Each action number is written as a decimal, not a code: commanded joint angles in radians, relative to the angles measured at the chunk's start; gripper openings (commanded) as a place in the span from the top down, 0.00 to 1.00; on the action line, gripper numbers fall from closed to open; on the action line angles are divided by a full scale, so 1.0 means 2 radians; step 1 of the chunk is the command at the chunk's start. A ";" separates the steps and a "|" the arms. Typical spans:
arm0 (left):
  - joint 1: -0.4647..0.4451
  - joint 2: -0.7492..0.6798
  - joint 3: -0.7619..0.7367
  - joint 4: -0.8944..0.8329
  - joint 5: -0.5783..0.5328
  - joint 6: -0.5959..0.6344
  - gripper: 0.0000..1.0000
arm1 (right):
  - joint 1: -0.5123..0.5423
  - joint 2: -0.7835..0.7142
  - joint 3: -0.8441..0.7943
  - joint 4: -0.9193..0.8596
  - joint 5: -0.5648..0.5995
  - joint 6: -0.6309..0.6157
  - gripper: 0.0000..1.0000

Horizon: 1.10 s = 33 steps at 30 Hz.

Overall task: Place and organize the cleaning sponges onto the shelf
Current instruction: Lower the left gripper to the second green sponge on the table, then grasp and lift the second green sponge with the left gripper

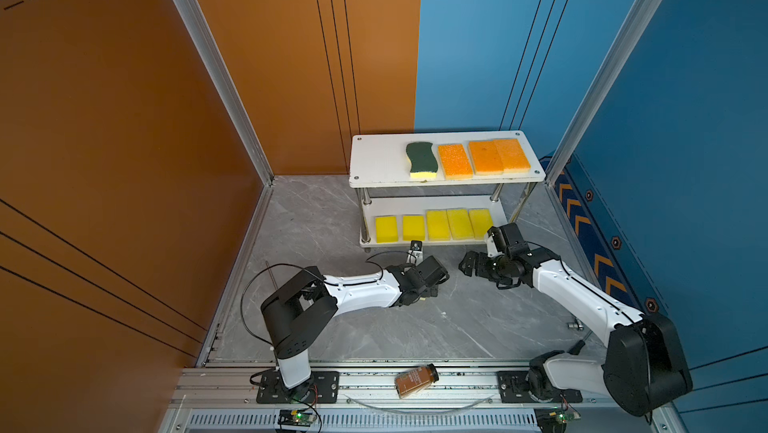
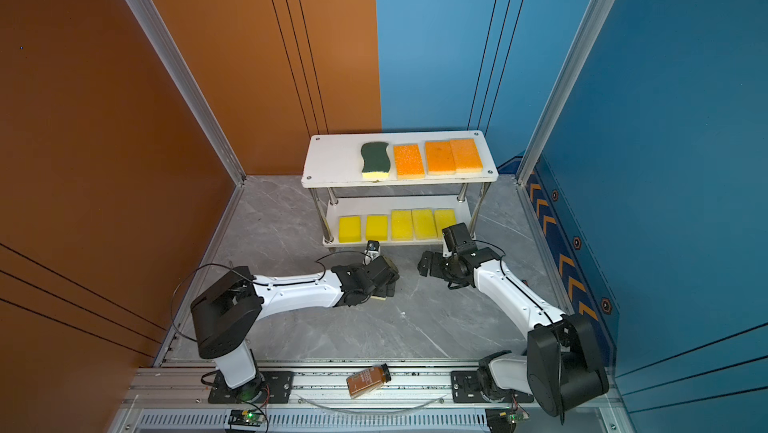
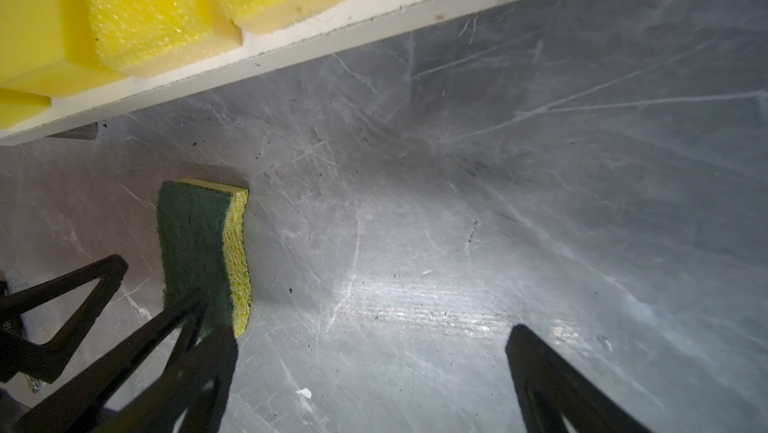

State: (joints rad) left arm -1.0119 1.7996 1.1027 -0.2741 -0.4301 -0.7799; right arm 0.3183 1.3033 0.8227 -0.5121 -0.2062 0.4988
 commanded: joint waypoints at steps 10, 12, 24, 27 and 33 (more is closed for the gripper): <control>-0.006 0.051 0.039 -0.053 0.014 -0.012 0.02 | -0.009 -0.011 -0.012 0.008 -0.003 0.007 0.00; -0.006 0.054 0.039 -0.053 0.020 -0.012 0.02 | -0.010 -0.010 -0.012 0.009 -0.003 0.008 0.00; -0.006 0.055 0.039 -0.065 0.039 -0.018 0.11 | -0.013 -0.001 -0.008 0.012 -0.009 0.006 0.00; -0.005 0.056 0.038 -0.065 0.040 -0.016 0.23 | -0.013 0.001 -0.007 0.013 -0.010 0.005 0.00; -0.004 0.056 0.044 -0.065 0.044 -0.006 0.41 | -0.015 0.003 -0.008 0.014 -0.012 0.006 0.00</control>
State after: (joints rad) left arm -1.0176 1.8988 1.1633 -0.3710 -0.3611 -0.8066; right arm 0.2966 1.3025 0.8139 -0.4934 -0.2146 0.4992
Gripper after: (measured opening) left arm 0.614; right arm 0.998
